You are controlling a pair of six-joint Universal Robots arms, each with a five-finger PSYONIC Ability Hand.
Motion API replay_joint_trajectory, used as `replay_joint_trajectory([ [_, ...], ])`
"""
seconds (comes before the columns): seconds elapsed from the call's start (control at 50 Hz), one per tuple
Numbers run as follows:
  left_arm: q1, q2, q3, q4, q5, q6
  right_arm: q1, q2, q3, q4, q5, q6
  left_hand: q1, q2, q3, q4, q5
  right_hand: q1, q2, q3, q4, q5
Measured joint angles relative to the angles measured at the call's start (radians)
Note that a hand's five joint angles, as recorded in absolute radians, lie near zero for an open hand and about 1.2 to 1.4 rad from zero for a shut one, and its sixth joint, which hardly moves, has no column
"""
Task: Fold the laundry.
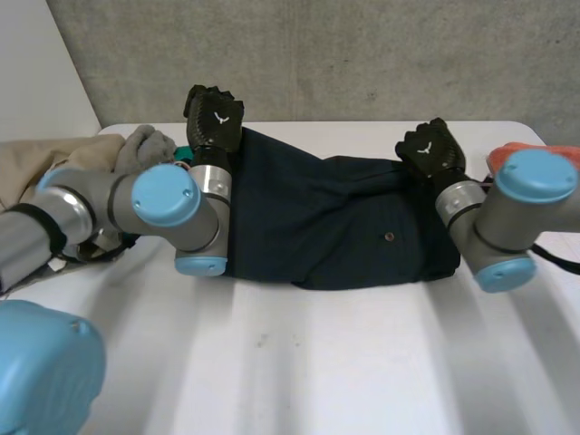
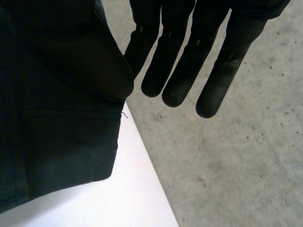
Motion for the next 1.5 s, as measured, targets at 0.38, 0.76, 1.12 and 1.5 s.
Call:
replay_joint_trajectory([
  [0.38, -0.036, 0.052, -0.081, 0.048, 0.03, -0.002, 0.011, 0.039, -0.082, 0.031, 0.1, 0.11, -0.941, -0.997, -0.986, -1.003, -0.959, -0.866, -0.969, -0.981, -0.987, -0.974],
  [0.76, -0.091, 0.334, -0.555, -0.136, 0.057, -0.203, -0.072, -0.275, 0.263, 0.498, -0.074, 0.361, -0.937, -0.994, -0.985, -1.002, -0.958, -0.709, -0.813, -0.8, -0.804, -0.795],
  [1.12, -0.066, 0.308, -0.562, -0.157, 0.057, -0.221, -0.115, -0.152, 0.333, 0.245, 0.061, 0.213, -0.854, -0.915, -0.91, -0.913, -0.889, -0.151, -0.03, -0.019, -0.005, -0.049],
  [1.5, -0.072, 0.569, -0.765, -0.156, 0.056, -0.332, -0.019, -0.379, 0.376, 0.14, 0.005, -0.371, -0.854, -0.915, -0.91, -0.913, -0.889, -0.151, -0.005, -0.007, 0.0, -0.026],
])
